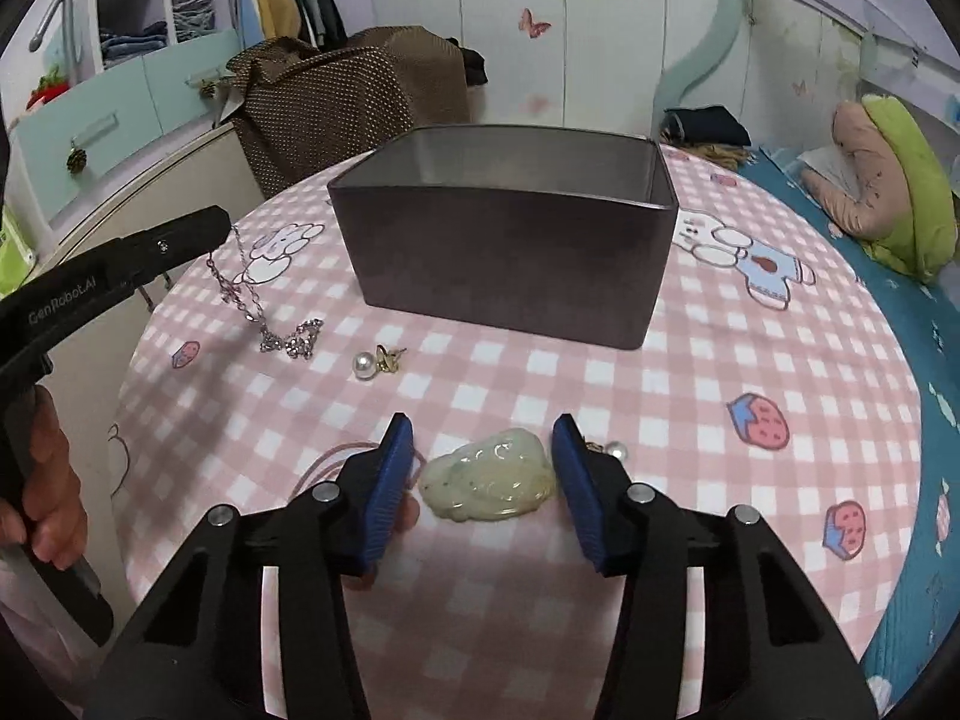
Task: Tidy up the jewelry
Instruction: 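Grasp the pale green jade pendant with the right tool while the left tool holds the chain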
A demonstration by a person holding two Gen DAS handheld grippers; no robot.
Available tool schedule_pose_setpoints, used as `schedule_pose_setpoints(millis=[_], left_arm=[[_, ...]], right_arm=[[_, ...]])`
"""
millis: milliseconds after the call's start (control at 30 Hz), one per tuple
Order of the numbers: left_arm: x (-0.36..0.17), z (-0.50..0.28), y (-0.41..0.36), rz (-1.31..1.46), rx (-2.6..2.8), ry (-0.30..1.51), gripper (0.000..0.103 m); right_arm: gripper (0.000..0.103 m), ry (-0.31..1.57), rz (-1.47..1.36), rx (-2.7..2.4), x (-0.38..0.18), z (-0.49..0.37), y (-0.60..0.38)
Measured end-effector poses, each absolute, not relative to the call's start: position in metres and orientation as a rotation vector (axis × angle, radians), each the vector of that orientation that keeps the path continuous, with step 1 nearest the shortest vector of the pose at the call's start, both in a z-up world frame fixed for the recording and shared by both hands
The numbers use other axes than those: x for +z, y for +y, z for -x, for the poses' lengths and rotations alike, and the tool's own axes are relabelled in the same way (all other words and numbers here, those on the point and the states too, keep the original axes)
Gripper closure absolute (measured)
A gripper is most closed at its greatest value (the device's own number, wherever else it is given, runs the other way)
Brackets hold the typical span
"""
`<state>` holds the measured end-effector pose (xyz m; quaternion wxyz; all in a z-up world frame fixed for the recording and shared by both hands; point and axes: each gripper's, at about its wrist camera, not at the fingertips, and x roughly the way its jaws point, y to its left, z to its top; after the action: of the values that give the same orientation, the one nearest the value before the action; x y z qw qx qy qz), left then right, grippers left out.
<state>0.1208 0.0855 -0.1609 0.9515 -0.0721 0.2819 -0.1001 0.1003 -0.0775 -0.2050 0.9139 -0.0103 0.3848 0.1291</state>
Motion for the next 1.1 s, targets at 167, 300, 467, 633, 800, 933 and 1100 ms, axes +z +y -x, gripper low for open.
schedule_pose_setpoints(millis=[167, 300, 467, 633, 800, 933, 1100], left_arm=[[-0.16, -0.12, 0.086, 0.142, -0.204, 0.565, 0.101], [-0.16, -0.121, 0.084, 0.145, -0.216, 0.571, 0.101], [-0.16, -0.119, 0.081, 0.133, -0.229, 0.569, 0.101], [-0.16, -0.118, 0.081, 0.136, -0.22, 0.572, 0.101], [-0.161, -0.117, 0.083, 0.129, -0.216, 0.572, 0.101], [-0.161, -0.116, 0.082, 0.129, -0.22, 0.573, 0.101], [-0.158, -0.115, 0.082, 0.121, -0.225, 0.561, 0.101]], right_arm=[[0.083, 0.787, 0.02, 0.267, -0.204, -0.1, -0.079], [0.097, 0.793, 0.042, 0.276, -0.203, -0.099, -0.077], [0.065, 0.809, 0.007, 0.296, -0.2, -0.094, -0.08], [0.053, 0.815, 0.052, 0.317, -0.2, -0.082, -0.075], [0.061, 0.799, 0.124, 0.299, -0.206, -0.07, -0.065], [0.062, 0.793, 0.122, 0.301, -0.207, -0.07, -0.066], [0.062, 0.8, 0.089, 0.295, -0.205, -0.076, -0.07]])
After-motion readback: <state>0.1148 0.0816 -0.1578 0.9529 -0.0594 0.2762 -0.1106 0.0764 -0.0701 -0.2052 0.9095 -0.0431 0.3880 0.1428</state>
